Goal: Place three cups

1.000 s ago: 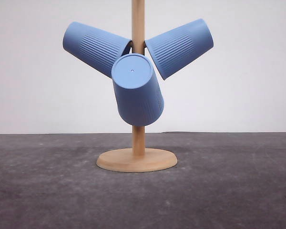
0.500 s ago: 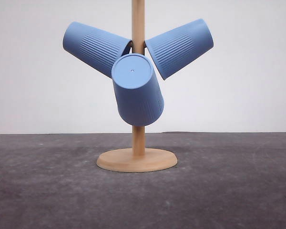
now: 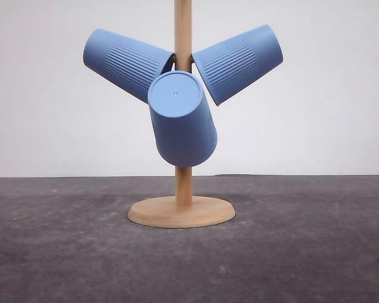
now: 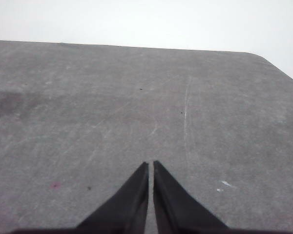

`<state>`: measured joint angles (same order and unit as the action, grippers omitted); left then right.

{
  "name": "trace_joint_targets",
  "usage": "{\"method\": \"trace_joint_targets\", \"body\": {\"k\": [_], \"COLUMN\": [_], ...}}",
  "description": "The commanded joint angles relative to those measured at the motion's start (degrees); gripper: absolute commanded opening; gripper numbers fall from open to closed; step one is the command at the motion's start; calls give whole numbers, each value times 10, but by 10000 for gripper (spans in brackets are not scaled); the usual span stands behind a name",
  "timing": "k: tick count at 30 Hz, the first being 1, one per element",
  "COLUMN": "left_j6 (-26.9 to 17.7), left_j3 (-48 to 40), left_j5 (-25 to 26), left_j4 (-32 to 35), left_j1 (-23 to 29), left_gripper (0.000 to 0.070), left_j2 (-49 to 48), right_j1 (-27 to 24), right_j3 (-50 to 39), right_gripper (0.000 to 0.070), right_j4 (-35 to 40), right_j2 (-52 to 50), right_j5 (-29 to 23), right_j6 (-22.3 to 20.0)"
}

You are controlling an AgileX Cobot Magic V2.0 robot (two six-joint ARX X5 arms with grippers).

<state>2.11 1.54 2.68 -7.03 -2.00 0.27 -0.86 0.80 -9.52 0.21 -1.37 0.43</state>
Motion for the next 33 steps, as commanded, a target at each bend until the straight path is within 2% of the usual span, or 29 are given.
{"method": "trace_joint_targets", "body": {"k": [1, 33], "left_j6": [-8, -8], "left_j3": [-8, -8], "left_j5": [-1, -1], "left_j4": [7, 7], "left_j1": [0, 0], "left_gripper": [0, 0], "left_j2": [0, 0], "right_j1": [-1, -1], "right_j3": [-1, -1], "right_gripper": [15, 15], "right_j4": [5, 5], "right_j2": [0, 0], "right_j5": [-2, -2], "right_j6": [7, 7]}}
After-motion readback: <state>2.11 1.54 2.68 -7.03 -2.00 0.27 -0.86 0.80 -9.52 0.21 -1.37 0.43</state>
